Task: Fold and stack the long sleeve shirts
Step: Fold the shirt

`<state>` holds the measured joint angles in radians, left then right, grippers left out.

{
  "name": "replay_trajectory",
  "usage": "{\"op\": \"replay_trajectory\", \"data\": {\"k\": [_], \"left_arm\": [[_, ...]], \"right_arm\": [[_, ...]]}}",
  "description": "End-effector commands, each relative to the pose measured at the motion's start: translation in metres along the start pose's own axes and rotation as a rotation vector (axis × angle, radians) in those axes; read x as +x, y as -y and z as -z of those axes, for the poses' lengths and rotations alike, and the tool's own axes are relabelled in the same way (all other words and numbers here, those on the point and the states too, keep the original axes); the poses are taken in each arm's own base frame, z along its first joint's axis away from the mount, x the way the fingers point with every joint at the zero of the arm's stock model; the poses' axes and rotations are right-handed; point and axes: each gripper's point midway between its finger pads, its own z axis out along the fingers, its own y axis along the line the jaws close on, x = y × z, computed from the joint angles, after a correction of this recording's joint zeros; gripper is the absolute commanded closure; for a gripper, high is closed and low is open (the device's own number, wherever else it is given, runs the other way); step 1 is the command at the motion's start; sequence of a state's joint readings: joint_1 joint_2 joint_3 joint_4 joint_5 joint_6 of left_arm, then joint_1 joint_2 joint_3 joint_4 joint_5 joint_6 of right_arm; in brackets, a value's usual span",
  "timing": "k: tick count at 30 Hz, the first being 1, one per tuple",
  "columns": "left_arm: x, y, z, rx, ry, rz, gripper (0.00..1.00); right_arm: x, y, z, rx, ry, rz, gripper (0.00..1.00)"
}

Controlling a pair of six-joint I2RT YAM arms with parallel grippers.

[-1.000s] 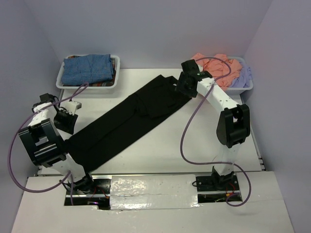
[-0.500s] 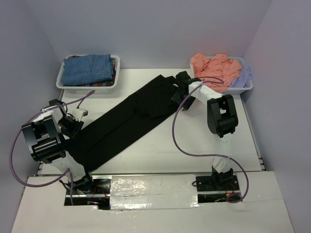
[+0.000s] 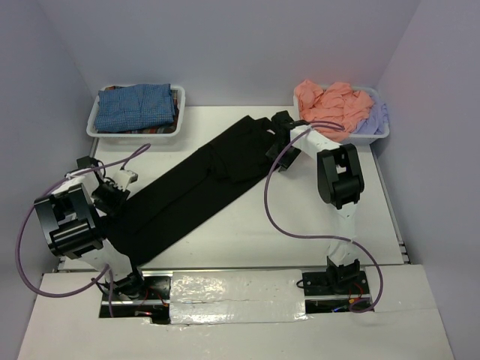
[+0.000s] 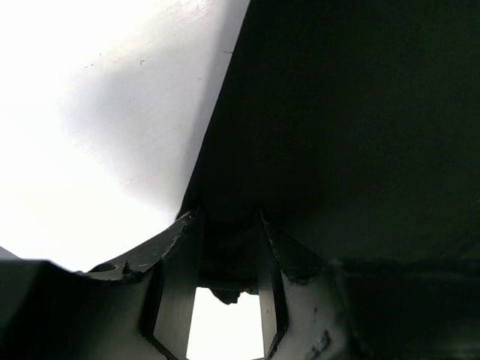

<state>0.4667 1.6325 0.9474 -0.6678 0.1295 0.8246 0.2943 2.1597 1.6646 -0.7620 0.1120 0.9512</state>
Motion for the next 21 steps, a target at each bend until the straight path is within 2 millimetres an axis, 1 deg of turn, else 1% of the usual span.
{"op": "replay_trajectory", "data": {"k": [1, 3, 5, 10, 12, 13, 14, 17, 21], "left_arm": [[0.015, 0.027, -0.013, 0.101, -0.031, -0.034, 0.56], [0.017, 0.033, -0.015, 0.126, -0.031, -0.04, 0.57], [0.018, 0.037, -0.016, 0.135, -0.03, -0.045, 0.57], [0.02, 0.043, -0.019, 0.15, -0.029, -0.042, 0.57], [0.021, 0.045, -0.02, 0.158, -0.034, -0.042, 0.57], [0.021, 0.047, -0.02, 0.165, -0.032, -0.045, 0.57], [0.021, 0.048, -0.02, 0.166, -0.031, -0.051, 0.57], [0.024, 0.052, -0.02, 0.177, -0.03, -0.061, 0.58], [0.028, 0.058, -0.024, 0.199, -0.034, -0.091, 0.59]], "right_arm": [[-0.002, -0.002, -0.011, 0.011, -0.01, 0.027, 0.46], [-0.002, -0.001, -0.011, 0.014, -0.012, 0.029, 0.48], [-0.002, -0.001, -0.009, 0.016, -0.003, 0.033, 0.49], [0.001, 0.0, -0.005, 0.024, 0.021, 0.056, 0.55], [0.002, -0.001, -0.005, 0.024, 0.022, 0.066, 0.6], [0.003, -0.001, -0.006, 0.027, 0.019, 0.07, 0.62], [0.006, -0.002, -0.006, 0.026, 0.018, 0.08, 0.67], [0.013, -0.003, -0.008, 0.027, 0.012, 0.099, 0.74], [0.017, -0.005, -0.01, 0.032, 0.011, 0.122, 0.78]]}}
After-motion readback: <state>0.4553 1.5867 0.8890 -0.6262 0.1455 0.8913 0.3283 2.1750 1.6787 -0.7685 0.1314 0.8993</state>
